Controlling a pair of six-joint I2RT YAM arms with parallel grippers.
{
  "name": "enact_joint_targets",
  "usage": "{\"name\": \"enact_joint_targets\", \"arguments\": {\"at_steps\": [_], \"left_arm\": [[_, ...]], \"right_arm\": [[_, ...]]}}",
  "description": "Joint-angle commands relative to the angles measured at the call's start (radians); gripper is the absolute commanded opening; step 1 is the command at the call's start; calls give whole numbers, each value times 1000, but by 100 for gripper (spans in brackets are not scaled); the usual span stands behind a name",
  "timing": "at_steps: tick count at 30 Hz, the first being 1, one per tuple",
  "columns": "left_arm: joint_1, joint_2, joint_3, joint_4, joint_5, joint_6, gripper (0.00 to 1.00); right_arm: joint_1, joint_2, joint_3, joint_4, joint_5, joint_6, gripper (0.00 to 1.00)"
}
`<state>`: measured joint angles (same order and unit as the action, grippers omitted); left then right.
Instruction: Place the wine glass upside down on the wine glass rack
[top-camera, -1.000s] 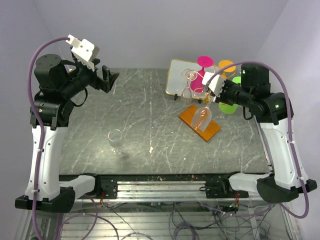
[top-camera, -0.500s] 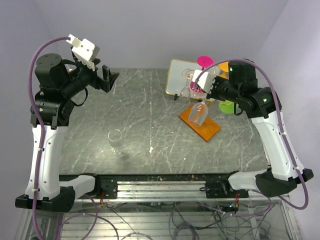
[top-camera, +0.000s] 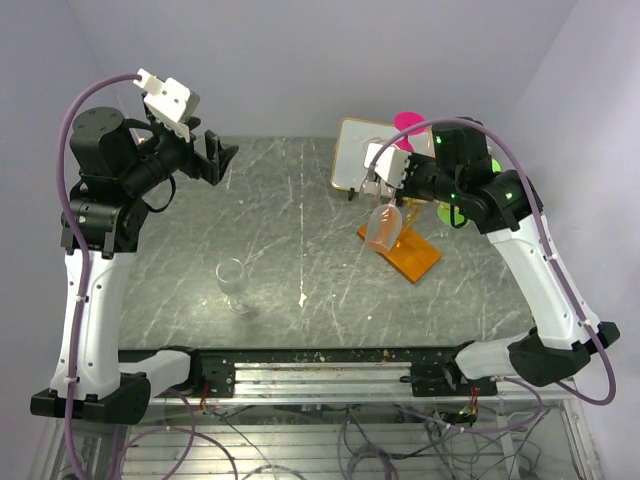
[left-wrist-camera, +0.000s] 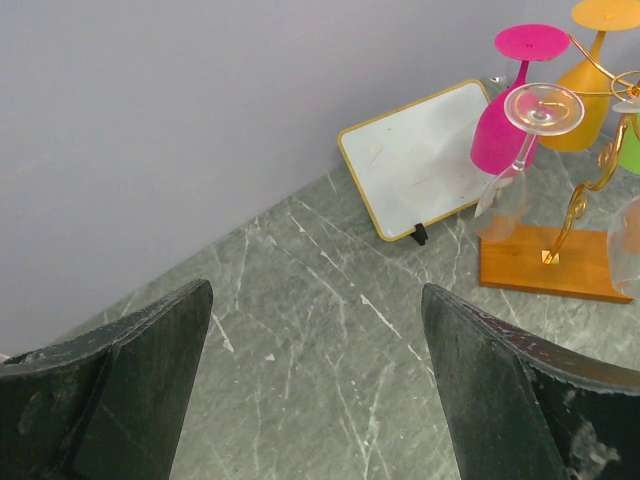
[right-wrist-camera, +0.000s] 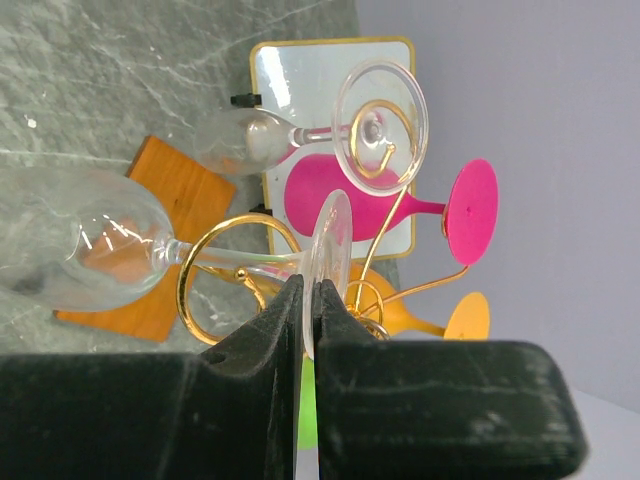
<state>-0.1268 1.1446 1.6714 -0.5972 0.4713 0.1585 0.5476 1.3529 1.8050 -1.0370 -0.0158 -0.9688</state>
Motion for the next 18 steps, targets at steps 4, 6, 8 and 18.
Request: {"name": "enact_joint_targets", "arguments": {"at_steps": [4,6,8,18], "left_arm": [[9,-11,-17,20,8,21,96],[9,-12,-20,19,8,25,96],[9,-12,-27,19,5,28,96],[9,-11,-43,16,-2,49,96]], "right_arm": [[14,-10,32,18,-60,2,0],[15,-14,35,8,-78,1,0],[15,-18,40,0,-94,1,0],[14,-41,40,-22,-107,-2,0]]}}
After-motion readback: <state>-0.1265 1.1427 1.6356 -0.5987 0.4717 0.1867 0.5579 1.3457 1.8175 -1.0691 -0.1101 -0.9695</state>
